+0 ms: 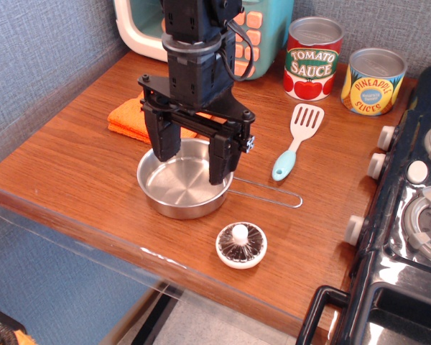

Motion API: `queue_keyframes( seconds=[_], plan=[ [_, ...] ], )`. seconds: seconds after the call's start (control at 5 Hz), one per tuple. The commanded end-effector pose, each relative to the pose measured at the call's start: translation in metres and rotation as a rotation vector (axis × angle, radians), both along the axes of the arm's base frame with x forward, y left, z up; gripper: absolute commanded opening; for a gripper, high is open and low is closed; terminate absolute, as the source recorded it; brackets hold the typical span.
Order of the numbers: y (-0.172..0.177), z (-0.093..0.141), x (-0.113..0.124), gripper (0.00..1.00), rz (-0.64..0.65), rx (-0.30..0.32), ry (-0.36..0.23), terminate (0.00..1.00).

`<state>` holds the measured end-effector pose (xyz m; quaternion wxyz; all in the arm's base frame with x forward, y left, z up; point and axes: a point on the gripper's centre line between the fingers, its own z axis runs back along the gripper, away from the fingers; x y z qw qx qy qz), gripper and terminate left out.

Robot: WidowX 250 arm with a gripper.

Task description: Put the pot on the towel.

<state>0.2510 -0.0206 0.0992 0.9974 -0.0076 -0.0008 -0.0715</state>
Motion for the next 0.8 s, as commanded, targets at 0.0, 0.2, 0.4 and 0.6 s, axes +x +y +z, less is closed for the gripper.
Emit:
queue_keyframes(
  seconds=[0.0,0.2,0.4,0.6],
  plan=[
    [0.0,0.0,0.0,1.0,0.0,0.0,0.0,0.0],
    [0.019,-0.006,0.002,1.0,0.031,0.023,-0.007,0.0],
    [0.042,-0.008,0.005,1.0,0.021,0.111,-0.048,0.0],
    [0.066,-0.018,0.007,1.0,0.088,0.156,-0.08,0.0]
  ],
)
